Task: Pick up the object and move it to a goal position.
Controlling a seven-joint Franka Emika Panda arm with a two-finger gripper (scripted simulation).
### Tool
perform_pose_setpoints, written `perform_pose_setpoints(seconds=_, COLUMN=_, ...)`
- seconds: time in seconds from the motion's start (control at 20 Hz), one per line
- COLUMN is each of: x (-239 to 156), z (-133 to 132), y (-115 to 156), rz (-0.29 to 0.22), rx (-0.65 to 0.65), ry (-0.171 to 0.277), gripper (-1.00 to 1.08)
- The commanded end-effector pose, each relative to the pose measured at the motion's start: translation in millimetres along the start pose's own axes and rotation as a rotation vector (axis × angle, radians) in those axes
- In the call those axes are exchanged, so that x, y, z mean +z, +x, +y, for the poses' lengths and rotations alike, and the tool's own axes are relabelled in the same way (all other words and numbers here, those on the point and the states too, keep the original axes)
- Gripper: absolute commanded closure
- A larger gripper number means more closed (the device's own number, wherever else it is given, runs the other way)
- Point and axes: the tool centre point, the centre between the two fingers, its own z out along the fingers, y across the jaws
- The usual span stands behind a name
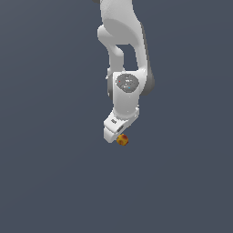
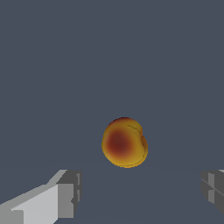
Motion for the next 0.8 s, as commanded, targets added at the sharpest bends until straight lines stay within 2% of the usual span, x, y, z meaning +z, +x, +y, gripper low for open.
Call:
perform_pose_setpoints(seconds=0.0, x=5.3, z=-0.5, y=1.1, rz=0.002, rx=-0.072, ry=0.002, gripper=-0.92)
perform_pose_setpoints(seconds=0.35, x=17.5, z=-2.0, y=3.6, rz=0.010, rx=-0.239, ry=0.005, gripper=-0.92)
perform_pose_setpoints(seconds=0.75, x=25.0, z=-3.1, y=5.3, rz=0.016, rx=-0.342, ry=0.008, gripper=-0.92)
